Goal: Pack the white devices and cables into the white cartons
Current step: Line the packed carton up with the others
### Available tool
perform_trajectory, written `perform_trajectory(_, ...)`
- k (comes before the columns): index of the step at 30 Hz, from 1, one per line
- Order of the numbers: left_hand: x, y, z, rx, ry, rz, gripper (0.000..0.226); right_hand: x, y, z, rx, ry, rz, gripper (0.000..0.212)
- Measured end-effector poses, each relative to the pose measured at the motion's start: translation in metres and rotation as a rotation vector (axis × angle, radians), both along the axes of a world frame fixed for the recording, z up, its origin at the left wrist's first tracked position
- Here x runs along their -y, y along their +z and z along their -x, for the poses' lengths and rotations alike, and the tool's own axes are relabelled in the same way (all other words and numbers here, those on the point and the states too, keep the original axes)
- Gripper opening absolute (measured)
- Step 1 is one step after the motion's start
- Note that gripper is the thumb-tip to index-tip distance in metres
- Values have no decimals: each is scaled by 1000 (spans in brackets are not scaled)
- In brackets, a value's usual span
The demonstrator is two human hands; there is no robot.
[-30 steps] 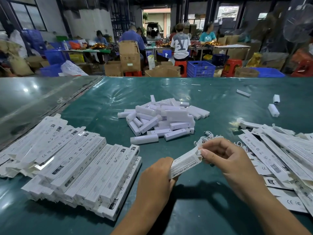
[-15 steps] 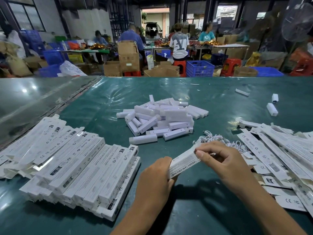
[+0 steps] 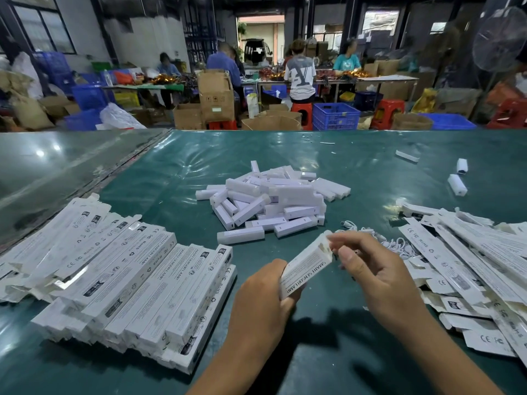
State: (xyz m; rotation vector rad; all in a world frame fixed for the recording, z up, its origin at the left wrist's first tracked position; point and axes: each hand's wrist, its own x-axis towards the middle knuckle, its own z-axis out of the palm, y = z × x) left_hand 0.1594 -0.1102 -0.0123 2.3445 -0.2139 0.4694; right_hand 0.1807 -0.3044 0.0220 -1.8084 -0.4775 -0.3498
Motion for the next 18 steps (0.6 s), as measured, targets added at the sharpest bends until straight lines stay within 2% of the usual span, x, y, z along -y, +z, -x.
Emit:
perform_trajectory(3, 1, -1, -1, 26, -17, 83, 28, 0, 3, 3, 112, -41, 30, 25)
perform_trajectory(5, 1, -1, 0, 50, -32, 136, 27, -3, 3, 5, 208, -43, 109, 26)
perform_trajectory(8, 2, 3, 3, 64, -75, 199, 23, -6, 4, 8, 230, -19, 129, 27)
perform_trajectory(14, 6, 6, 12, 144, -320, 365, 61, -11, 5, 15, 317, -20, 151, 24)
perform_trajectory(18, 6, 6, 15, 234, -349, 447, 47, -11, 3, 18, 329, 26, 125, 27)
